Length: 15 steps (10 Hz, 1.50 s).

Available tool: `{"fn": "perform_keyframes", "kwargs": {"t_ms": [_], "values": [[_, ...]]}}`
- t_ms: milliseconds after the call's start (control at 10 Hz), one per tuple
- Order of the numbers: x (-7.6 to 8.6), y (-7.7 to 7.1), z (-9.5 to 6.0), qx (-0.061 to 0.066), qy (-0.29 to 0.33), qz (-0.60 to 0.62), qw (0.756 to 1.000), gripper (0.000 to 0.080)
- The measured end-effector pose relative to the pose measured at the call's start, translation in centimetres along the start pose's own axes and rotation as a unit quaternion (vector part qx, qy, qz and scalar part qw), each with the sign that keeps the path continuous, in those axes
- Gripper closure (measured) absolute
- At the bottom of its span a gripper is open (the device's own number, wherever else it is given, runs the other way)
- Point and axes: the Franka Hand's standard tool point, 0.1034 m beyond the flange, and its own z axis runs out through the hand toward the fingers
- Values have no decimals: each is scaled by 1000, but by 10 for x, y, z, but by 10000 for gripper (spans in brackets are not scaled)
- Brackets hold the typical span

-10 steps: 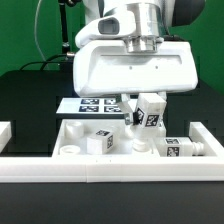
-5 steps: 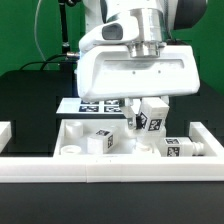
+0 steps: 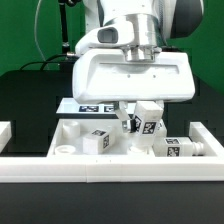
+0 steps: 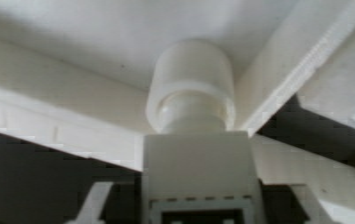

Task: Assemble one leg

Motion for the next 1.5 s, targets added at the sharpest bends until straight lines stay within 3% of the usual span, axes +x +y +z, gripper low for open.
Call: {"fn": "perform_keyframes", "kwargs": {"t_ms": [100, 200, 300, 400, 500, 600, 800, 900, 1000, 1100, 1300, 1500], "values": [[1, 0, 0, 1, 0, 0, 1000, 517], [0, 0, 0, 1, -1, 1, 1000, 338], [1, 1, -1, 0, 0, 1, 1000, 338], [6, 4, -6, -3, 4, 0, 1000, 218], [11, 6, -13, -6, 9, -1, 1000, 162], [14, 7, -18, -5, 8, -1, 1000, 162], [31, 6, -42, 16, -19, 8, 1000, 150], [30, 8, -40, 9, -10, 7, 1000, 150], [25, 3, -34, 19, -26, 16, 999, 150], [27, -10, -37, 49, -72, 34, 996, 150], [28, -20, -38, 79, -137, 42, 987, 150], [23, -12, -37, 92, -191, 30, 977, 150]]}}
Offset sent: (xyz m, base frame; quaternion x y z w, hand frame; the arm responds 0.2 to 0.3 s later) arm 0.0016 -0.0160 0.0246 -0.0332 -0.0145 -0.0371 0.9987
